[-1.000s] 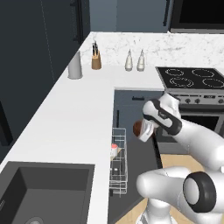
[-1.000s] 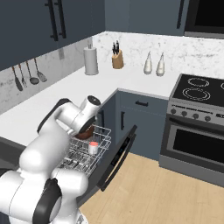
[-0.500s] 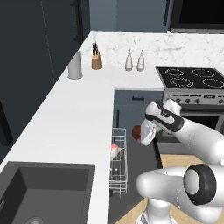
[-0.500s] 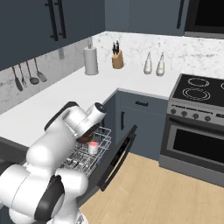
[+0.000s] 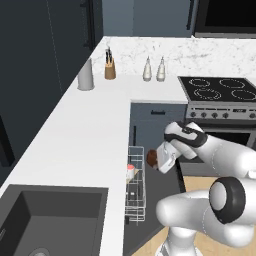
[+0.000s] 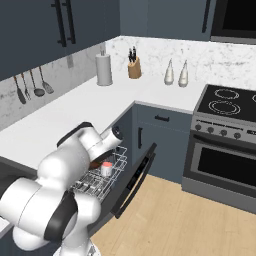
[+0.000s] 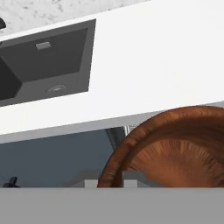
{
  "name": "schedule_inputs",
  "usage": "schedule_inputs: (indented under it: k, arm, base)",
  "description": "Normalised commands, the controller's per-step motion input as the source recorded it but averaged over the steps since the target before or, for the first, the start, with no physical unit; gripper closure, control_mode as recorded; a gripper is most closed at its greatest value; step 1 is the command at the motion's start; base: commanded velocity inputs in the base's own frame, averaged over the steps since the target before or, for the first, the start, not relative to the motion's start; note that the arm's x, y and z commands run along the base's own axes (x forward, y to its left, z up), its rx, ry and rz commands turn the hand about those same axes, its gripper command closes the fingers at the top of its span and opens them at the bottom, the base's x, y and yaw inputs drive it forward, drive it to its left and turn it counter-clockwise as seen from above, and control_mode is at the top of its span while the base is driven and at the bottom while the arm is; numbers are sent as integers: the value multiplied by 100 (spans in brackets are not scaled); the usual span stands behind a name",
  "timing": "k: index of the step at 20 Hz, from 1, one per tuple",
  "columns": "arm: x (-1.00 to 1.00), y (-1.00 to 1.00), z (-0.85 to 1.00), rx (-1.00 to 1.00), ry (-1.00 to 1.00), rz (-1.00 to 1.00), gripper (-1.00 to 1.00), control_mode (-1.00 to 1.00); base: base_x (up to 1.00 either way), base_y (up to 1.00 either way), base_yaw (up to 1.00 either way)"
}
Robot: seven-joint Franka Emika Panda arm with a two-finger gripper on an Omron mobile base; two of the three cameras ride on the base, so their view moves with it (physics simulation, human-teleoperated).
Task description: Pick up the cup and bowl from the counter, place them in the dishwasher, and close the dishwasher door.
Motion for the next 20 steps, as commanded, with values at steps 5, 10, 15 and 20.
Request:
schedule_inputs:
  k: [5,10,15,20]
  arm:
    - [0,9,-9,0,0,2,100,-100]
    - [1,3,-32,0,0,1,100,-100]
    - [10,18,-34,0,3,1,100,-100]
    - [12,16,-36,-1,4,0,100,-100]
  base:
    - [0,0,0]
    - [0,0,0]
    - [0,0,0]
    - [0,0,0]
